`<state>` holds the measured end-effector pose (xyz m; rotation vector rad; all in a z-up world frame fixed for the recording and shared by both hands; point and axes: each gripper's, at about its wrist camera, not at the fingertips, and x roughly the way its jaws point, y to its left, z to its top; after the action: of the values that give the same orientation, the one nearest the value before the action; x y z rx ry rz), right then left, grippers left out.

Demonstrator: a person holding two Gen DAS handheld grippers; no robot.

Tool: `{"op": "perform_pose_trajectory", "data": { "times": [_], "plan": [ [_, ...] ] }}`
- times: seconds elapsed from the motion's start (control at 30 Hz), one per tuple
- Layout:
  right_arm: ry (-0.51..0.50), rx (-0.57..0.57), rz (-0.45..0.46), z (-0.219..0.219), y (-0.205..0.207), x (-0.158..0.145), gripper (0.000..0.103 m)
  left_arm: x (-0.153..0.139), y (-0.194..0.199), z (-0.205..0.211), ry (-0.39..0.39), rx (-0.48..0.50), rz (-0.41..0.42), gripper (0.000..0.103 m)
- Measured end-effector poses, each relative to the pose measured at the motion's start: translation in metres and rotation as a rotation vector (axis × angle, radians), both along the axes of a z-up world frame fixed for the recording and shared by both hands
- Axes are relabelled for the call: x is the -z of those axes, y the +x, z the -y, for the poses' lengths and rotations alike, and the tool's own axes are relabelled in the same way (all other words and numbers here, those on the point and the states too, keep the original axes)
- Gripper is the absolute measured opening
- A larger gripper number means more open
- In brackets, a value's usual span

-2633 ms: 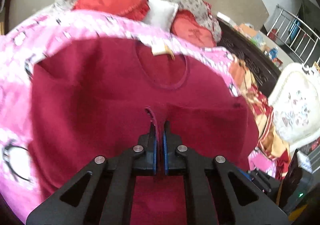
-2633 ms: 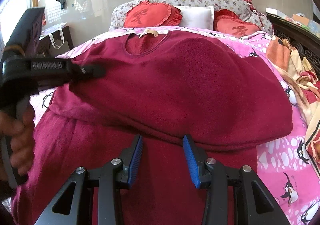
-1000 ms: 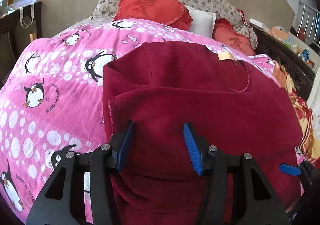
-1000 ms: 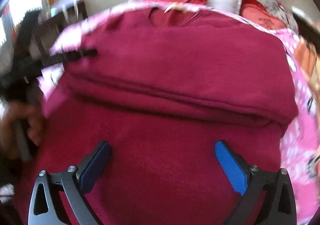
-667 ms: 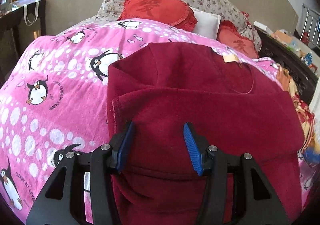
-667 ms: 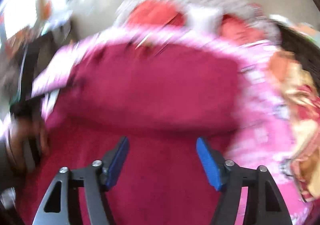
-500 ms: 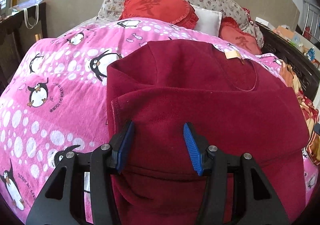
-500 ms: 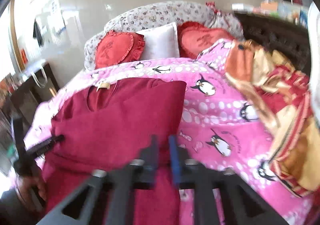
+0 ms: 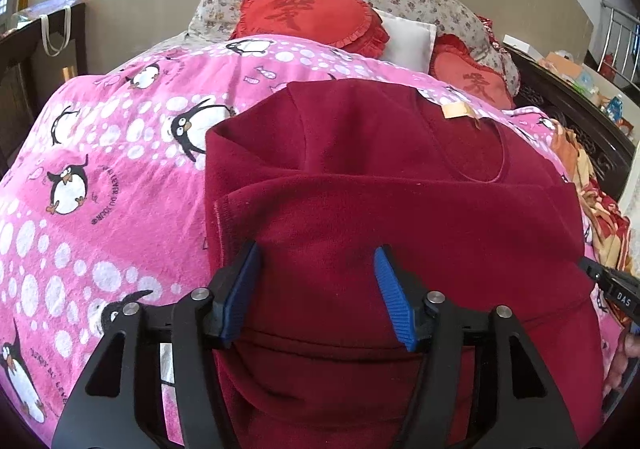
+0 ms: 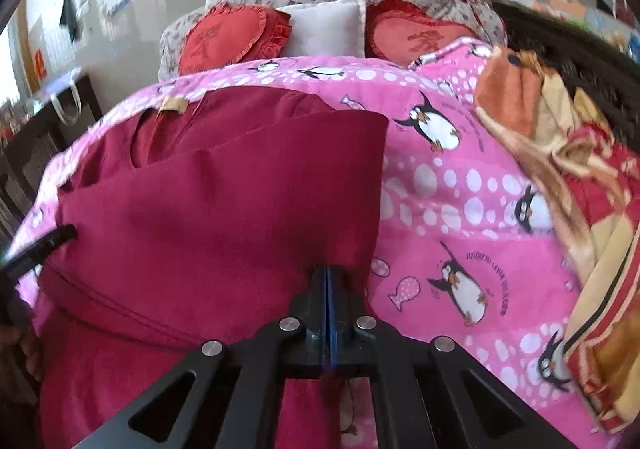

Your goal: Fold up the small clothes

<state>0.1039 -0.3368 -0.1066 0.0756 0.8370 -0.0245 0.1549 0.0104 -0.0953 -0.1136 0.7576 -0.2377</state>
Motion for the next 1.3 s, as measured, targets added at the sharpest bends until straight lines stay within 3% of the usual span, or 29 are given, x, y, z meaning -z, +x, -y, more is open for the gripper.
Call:
{"op": "perform_pose_trajectory", "data": {
  "times": [0.07,0.13,0.2,0.27,0.33,0.37,0.53,0.6,0.67,0.73,0.8,0.87,0.93,1.03,1.17,1.23,1.3],
  "plan": [
    [0.035,0.029,-0.013,0.006,0.006,-0.014,0.0,0.0,0.0,0.0,-0.001,-0.001,0.0,0.059],
    [0.041,0.057,0.118,0.008,0.006,-0.042,0.0,0.0,0.001,0.0,-0.001,-0.003,-0.001,0.059],
    [0.043,0.04,0.19,0.006,0.02,-0.06,0.0,0.0,0.002,0.001,-0.001,-0.002,-0.001,0.06],
    [0.049,0.009,0.155,0.006,0.047,-0.058,0.0,0.001,0.003,-0.001,-0.012,0.002,-0.003,0.061],
    [0.047,0.034,0.014,0.011,0.08,-0.027,0.0,0.001,0.003,-0.004,-0.035,0.004,-0.006,0.061],
    [0.04,0.053,-0.008,0.014,0.086,-0.017,0.0,0.001,0.003,-0.004,-0.041,0.005,-0.007,0.061],
    [0.043,0.13,-0.02,0.023,0.09,-0.009,0.0,0.001,0.003,-0.005,-0.043,0.005,-0.008,0.061],
    [0.02,0.141,0.01,0.016,0.082,-0.029,0.0,0.001,0.003,-0.006,-0.041,0.001,-0.009,0.061],
    [0.052,0.044,0.102,-0.013,0.068,-0.053,0.001,0.002,0.003,-0.006,-0.038,-0.002,-0.008,0.061],
    [0.067,-0.092,0.124,-0.053,0.056,-0.059,0.002,0.002,0.003,-0.005,-0.034,-0.002,-0.008,0.061],
    [0.047,-0.2,0.09,-0.094,0.055,-0.041,0.002,0.002,0.003,-0.005,-0.035,-0.002,-0.008,0.061],
    [-0.014,-0.22,-0.042,-0.115,0.068,0.003,0.003,0.002,0.003,-0.004,-0.031,-0.002,-0.009,0.061],
    [0.002,-0.205,-0.004,-0.113,0.066,0.009,0.003,0.002,0.003,-0.004,-0.027,-0.003,-0.011,0.061],
    [0.031,-0.192,-0.047,-0.109,0.061,-0.006,0.003,0.002,0.004,-0.004,-0.02,-0.005,-0.01,0.061],
    [0.035,-0.181,-0.001,-0.096,0.017,-0.026,0.008,0.002,0.004,-0.003,-0.017,-0.005,-0.01,0.061],
    [-0.035,-0.139,-0.046,-0.086,0.006,-0.009,0.018,0.002,0.004,-0.002,-0.007,-0.005,-0.009,0.061],
    [0.023,-0.146,0.025,-0.071,-0.008,0.011,0.019,0.002,0.003,-0.001,0.001,-0.005,-0.008,0.062]
  ]
}}
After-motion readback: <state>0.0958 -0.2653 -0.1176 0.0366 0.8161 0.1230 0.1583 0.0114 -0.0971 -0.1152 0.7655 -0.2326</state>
